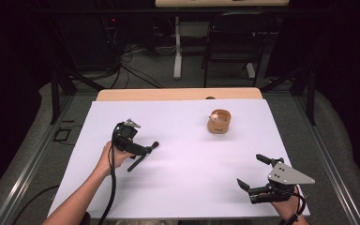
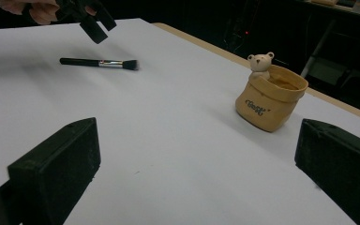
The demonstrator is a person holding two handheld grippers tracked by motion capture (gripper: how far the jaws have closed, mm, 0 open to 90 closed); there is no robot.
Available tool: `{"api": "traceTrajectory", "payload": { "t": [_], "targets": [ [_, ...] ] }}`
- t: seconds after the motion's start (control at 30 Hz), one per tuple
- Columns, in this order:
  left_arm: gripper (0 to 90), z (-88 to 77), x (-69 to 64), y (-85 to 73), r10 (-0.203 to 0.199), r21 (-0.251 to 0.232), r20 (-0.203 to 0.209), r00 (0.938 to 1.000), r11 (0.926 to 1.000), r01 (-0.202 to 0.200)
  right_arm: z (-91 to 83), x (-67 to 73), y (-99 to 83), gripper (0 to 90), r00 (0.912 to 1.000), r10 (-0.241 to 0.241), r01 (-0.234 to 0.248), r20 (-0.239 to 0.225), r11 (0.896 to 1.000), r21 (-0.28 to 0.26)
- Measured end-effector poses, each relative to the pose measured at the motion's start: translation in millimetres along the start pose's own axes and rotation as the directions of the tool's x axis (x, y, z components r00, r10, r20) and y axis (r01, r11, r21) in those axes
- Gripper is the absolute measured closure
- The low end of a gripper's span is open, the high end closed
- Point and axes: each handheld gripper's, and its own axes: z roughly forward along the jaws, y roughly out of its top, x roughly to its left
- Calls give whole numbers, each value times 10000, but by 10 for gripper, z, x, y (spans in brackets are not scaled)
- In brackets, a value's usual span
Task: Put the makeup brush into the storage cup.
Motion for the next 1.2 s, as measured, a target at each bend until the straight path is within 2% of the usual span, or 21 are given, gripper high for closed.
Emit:
{"api": "traceTrajectory", "payload": {
  "t": [0.07, 0.13, 0.23, 0.33, 0.4, 0.43, 0.47, 0.6, 0.7, 0.83, 1.0, 1.03, 1.07, 1.1, 1.13, 1.17, 1.2],
  "targets": [
    [0, 12, 2, 28, 74, 453, 62, 10000, 9989, -76, 2, 0, 0, 0, 10000, 2, -2, 4, 10000, 14],
    [0, 7, -6, 54, 217, 728, -121, 9997, 9971, -208, 3, -1, -1, 0, 10000, 25, -25, -13, 10000, 0],
    [0, 3, -6, 84, 318, 1103, -87, 9995, 9934, -306, 1, -1, -1, 0, 10000, 45, -45, -10, 10000, 15],
    [0, 28, 10, 103, 300, 1593, -49, 9995, 9868, -289, 4, -1, -2, 0, 10000, 49, -49, -17, 10000, 29],
    [0, 44, 32, 112, 105, 1768, -6, 9999, 9842, -102, 5, -1, -2, 0, 10000, 60, -60, -28, 10000, 45],
    [0, 57, 55, 125, 24, 2053, -41, 10000, 9787, -15, 3, -2, -2, 0, 10000, 52, -52, -14, 10000, 43],
    [0, 57, 55, 125, 24, 2053, -41, 10000, 9787, -15, 3, -2, -2, 0, 10000, 52, -52, -14, 10000, 43],
    [0, 86, 77, 138, 61, 2540, -151, 9999, 9672, -20, 2, -3, -2, 1, 10000, 66, -66, -8, 10000, 50],
    [0, 93, 75, 142, 73, 2556, -275, 9996, 9668, 0, 4, -3, -2, 2, 10000, 58, -58, -8, 10000, 44],
    [0, 106, 82, 143, 33, 2730, -99, 9999, 9620, -5, 3, -2, -3, 3, 10000, 48, -48, 22, 10000, 61],
    [3, 140, 76, 149, 153, 3111, 91, 9998, 9502, -174, 2, -2, -2, 3, 10000, 31, -32, 8, 10000, 57],
    [13, 144, 78, 151, 226, 3236, 173, 9996, 9458, -270, 2, -2, -2, 4, 10000, 32, -32, 15, 10000, 56],
    [67, 150, 71, 147, 138, 3248, 340, 9993, 9455, -241, 3, -2, -2, 4, 10000, 37, -37, 22, 10000, 69],
    [195, 160, 68, 143, 159, 3273, 399, 9991, 9445, -281, 4, -2, -3, 4, 10000, 32, -33, 21, 10000, 77],
    [195, 168, 60, 140, 136, 3310, 390, 9991, 9433, -257, 4, -2, -3, 4, 10000, 32, -33, 21, 10000, 77],
    [265, 173, 57, 140, 186, 3374, 453, 9988, 9408, -328, 4, -3, -3, 4, 10000, 7, -7, 23, 10000, 65],
    [314, 177, 57, 139, 178, 3356, 532, 9984, 9414, -347, 4, -2, -3, 4, 10000, 26, -26, 21, 10000, 68]
  ]
}}
